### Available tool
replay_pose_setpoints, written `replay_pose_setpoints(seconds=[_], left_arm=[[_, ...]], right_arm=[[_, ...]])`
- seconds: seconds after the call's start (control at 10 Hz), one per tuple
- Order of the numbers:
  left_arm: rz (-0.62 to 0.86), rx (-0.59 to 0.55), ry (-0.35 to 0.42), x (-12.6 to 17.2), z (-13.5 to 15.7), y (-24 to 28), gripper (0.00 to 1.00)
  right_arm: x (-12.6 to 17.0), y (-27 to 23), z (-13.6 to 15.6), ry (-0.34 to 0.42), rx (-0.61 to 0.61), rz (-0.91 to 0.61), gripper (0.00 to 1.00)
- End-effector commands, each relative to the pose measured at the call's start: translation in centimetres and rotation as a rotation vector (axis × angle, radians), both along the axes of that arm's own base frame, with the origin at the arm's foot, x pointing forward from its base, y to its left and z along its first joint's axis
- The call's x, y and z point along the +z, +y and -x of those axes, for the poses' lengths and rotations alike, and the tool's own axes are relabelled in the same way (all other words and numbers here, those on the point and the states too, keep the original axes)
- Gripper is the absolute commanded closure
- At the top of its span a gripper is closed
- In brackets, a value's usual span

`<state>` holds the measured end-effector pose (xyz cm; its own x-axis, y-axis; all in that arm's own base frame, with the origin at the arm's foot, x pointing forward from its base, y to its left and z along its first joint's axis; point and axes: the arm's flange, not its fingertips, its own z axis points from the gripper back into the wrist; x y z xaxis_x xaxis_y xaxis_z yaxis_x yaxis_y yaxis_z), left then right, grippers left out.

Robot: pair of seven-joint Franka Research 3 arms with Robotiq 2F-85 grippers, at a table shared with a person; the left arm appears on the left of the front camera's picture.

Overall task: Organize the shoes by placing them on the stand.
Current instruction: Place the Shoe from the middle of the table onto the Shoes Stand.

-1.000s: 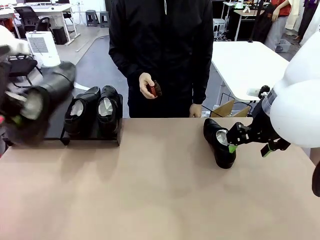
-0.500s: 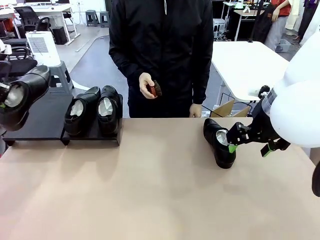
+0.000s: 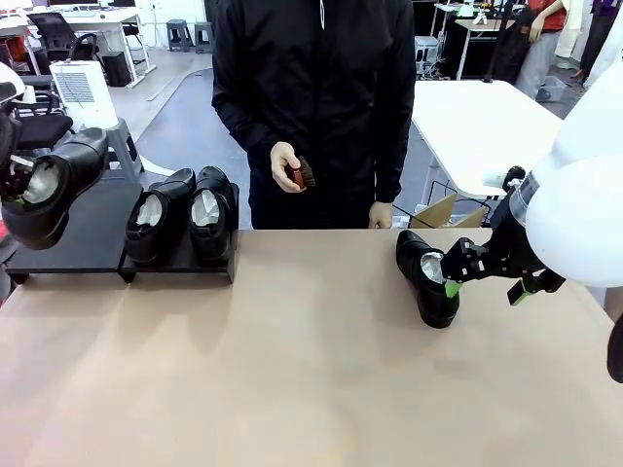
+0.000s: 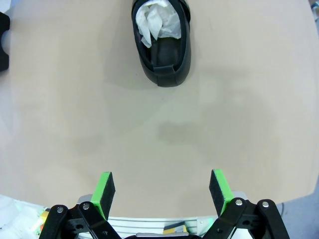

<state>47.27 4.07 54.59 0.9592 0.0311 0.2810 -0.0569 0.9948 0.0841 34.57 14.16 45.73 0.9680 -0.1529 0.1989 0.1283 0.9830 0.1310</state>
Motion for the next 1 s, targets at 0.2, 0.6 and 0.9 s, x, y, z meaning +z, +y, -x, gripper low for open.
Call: replay_pose_setpoints(seconds=[0.2, 0.6, 0.9], left_arm=[[0.139, -0.024, -0.219, -3.9, -2.5, -1.9, 1.00], [0.204, 0.151, -0.244, -6.3, -4.8, 5.3, 1.00], [0.113, 0.124, -0.246, -5.5, -5.2, 9.0, 1.00]], right_arm=[[0.0, -0.1, -0.1, -0.012, 0.015, 0.003, 0.00], [0.0, -0.1, -0.1, -0.012, 0.015, 0.003, 0.00], [0.0, -0.1, -0.1, -0.012, 0.015, 0.003, 0.00]])
